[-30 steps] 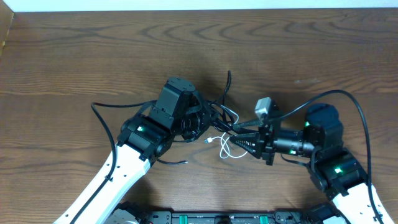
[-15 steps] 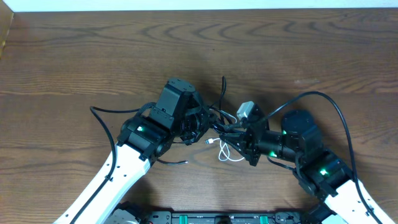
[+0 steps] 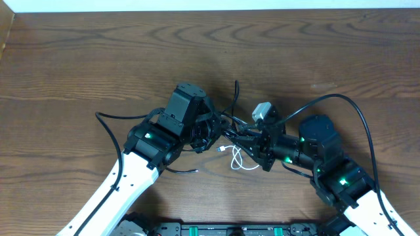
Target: Untangle cables
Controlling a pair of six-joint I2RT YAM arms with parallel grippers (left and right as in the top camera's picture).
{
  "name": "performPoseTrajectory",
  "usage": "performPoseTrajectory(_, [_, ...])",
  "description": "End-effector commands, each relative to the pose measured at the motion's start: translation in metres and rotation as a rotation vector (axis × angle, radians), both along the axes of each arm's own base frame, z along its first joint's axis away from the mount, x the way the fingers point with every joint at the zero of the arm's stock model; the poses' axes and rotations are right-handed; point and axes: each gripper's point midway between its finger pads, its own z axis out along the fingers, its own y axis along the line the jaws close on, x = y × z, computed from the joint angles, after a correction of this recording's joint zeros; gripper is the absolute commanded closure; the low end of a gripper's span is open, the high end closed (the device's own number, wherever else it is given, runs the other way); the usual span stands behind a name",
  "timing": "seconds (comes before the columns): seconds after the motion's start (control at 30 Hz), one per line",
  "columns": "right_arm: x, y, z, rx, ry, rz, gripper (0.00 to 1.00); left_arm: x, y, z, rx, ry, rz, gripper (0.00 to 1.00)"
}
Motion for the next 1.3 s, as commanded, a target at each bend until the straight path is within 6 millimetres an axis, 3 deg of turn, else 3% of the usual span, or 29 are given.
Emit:
performPoseTrajectory(0.0, [0.008,-0.001,0.0,-0.015,0.009,-0.041,0.69,-0.002,-0.001,0.002,-0.018,0.009,-0.005,0.92])
performPoseTrajectory(0.23, [0.011,0.0,-0.034,-0.122,0.044,-0.008,0.71,-0.003,-0.001,0.001,-0.016,0.012,-0.005,0.92])
performPoseTrajectory(0.3, [0.01,0.0,-0.042,-0.15,0.051,0.004,0.78,-0.003,-0.001,0.002,-0.016,0.012,-0.005,0.92])
performPoseTrajectory(0.4, [0.016,-0.004,-0.051,-0.187,0.048,-0.027,0.99,-0.003,-0.001,0.001,-0.016,0.012,-0.005,0.92])
performPoseTrajectory(0.53, [0.035,-0.016,-0.05,-0.225,0.012,-0.145,0.99,-0.003,-0.001,0.001,-0.004,-0.009,-0.03,0.92])
performPoseTrajectory(0.67, [0.061,-0.043,-0.034,-0.252,-0.046,-0.357,0.99,-0.005,0.0,0.0,0.025,-0.039,-0.077,0.92])
performPoseTrajectory(0.8, [0.07,-0.062,-0.004,-0.219,-0.115,-0.486,0.99,-0.008,0.003,-0.004,0.063,-0.067,-0.128,0.92])
performPoseTrajectory(0.97, [0.061,-0.072,0.041,-0.116,-0.187,-0.526,0.99,-0.009,0.005,-0.007,0.11,-0.118,-0.198,0.92])
performPoseTrajectory(1.13, [0.048,-0.085,0.076,0.001,-0.224,-0.557,0.99,-0.008,0.025,-0.02,0.221,-0.098,-0.15,0.92])
performPoseTrajectory(1.27, [0.027,-0.07,0.071,0.016,-0.18,-0.422,0.99,-0.01,0.024,-0.02,0.216,-0.091,-0.156,0.92])
